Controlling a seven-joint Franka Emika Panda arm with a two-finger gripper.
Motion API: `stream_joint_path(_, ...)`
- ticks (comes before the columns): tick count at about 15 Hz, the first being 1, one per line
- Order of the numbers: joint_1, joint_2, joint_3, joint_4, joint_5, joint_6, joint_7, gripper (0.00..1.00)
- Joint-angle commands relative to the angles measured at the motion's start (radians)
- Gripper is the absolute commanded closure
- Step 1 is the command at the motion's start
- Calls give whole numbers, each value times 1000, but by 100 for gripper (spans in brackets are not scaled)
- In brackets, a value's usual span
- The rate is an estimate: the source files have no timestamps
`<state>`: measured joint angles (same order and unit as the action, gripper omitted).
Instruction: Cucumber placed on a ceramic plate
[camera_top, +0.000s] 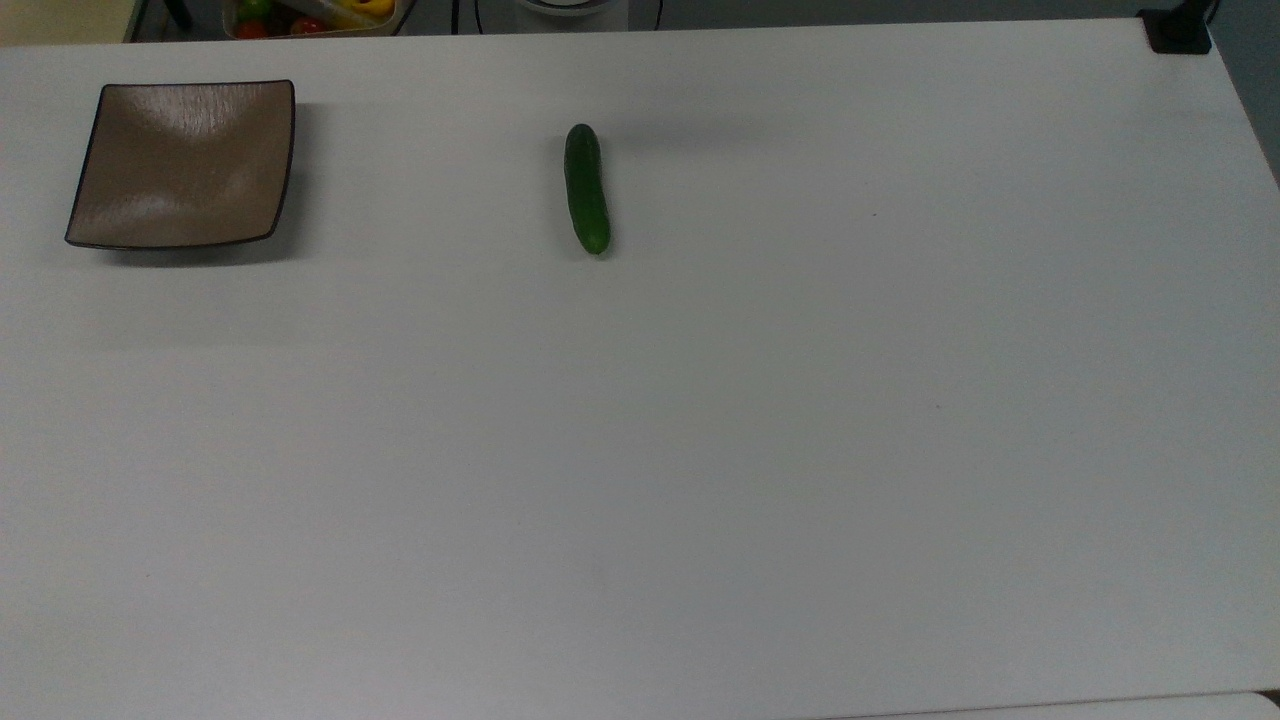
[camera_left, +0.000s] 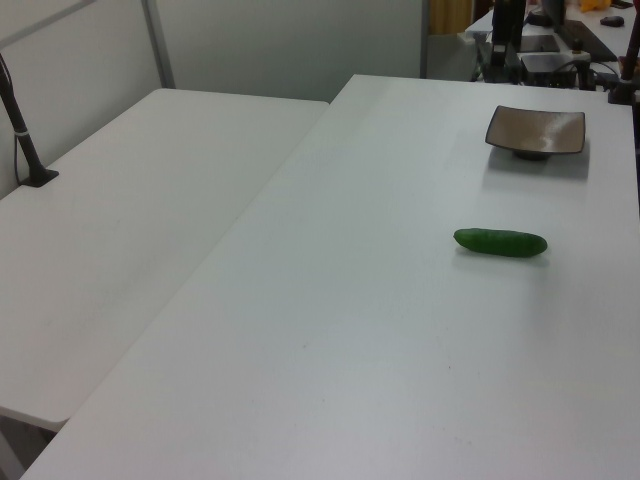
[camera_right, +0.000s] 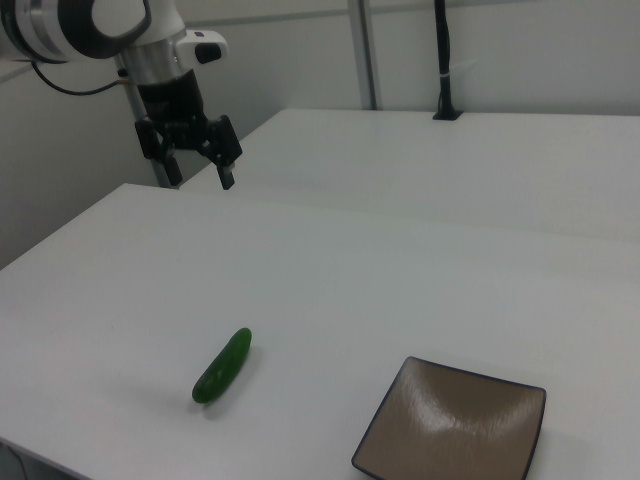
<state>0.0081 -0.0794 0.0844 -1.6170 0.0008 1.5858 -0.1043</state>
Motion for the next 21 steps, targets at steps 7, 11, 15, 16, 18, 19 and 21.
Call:
stream_joint_path(7,96,-8,5,-182,18,71,3,0)
stream_joint_path(11,110,-5,34,-265,18,91,3,0)
stream_joint_path(15,107,-7,75,-398,16,198,15,0)
stream_joint_path(16,107,-5,77,-425,16,229,18,0)
stream_joint_path(18,104,-3,77,-481,16,285,23,0)
stream_joint_path(19,101,-5,77,-507,16,322,37,0)
stream_joint_path(21,101,-5,77,-552,15,393,80,0)
